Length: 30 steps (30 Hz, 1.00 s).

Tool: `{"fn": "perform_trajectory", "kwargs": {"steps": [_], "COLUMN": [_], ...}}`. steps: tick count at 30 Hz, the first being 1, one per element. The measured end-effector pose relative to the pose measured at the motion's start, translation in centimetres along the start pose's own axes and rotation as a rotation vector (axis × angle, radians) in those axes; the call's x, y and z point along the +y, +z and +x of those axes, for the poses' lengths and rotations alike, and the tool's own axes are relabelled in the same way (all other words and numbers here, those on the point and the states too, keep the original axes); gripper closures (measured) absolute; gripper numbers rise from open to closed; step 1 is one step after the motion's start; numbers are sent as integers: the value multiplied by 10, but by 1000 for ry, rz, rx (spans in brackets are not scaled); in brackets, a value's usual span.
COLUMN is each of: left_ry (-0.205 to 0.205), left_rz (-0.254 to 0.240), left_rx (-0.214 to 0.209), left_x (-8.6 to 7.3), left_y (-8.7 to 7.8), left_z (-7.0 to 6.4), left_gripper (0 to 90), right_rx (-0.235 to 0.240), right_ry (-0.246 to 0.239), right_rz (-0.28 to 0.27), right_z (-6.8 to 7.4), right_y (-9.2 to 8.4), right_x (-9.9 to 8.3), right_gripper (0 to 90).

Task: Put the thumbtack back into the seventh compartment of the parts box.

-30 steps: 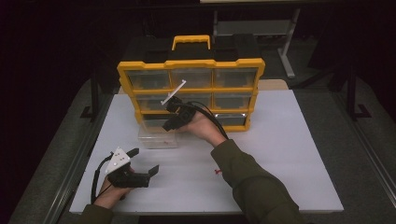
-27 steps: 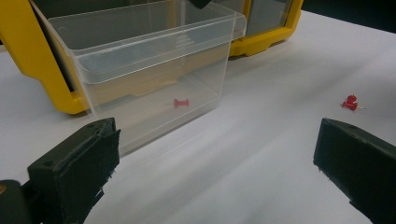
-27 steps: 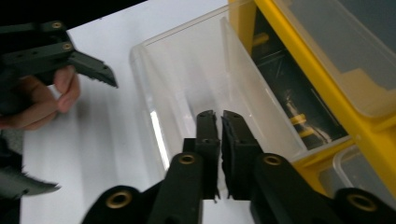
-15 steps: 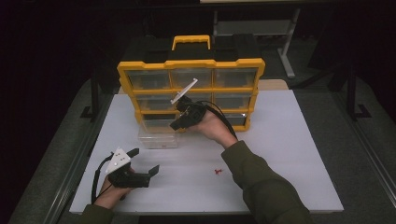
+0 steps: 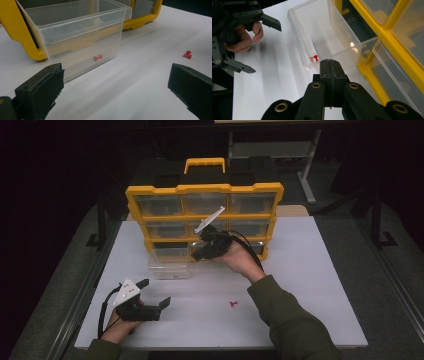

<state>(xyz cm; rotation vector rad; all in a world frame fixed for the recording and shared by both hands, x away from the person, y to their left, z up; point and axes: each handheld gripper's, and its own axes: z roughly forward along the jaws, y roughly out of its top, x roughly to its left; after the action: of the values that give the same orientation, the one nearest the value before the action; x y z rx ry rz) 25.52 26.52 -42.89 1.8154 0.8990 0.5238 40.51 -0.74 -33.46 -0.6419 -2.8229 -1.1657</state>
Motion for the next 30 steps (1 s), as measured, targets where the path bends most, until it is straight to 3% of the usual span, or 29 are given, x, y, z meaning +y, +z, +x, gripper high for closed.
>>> {"fn": "perform_trajectory", "kwargs": {"steps": [6, 18, 30], "left_ry": [0, 2, 5], "left_rz": [1, 5, 5], "left_rx": [0, 0, -1], "left_x": [0, 0, 0], "left_y": [0, 0, 0], "left_z": [0, 0, 0], "left_gripper": [0, 0, 0], "right_rx": [-10, -46, -57], "right_ry": [7, 0, -27], "right_rz": [-2, -52, -49], "right_z": [0, -5, -3], "right_y": [-5, -11, -14], "right_x": [-9, -30, -47], "right_gripper": [859, 589, 330]}}
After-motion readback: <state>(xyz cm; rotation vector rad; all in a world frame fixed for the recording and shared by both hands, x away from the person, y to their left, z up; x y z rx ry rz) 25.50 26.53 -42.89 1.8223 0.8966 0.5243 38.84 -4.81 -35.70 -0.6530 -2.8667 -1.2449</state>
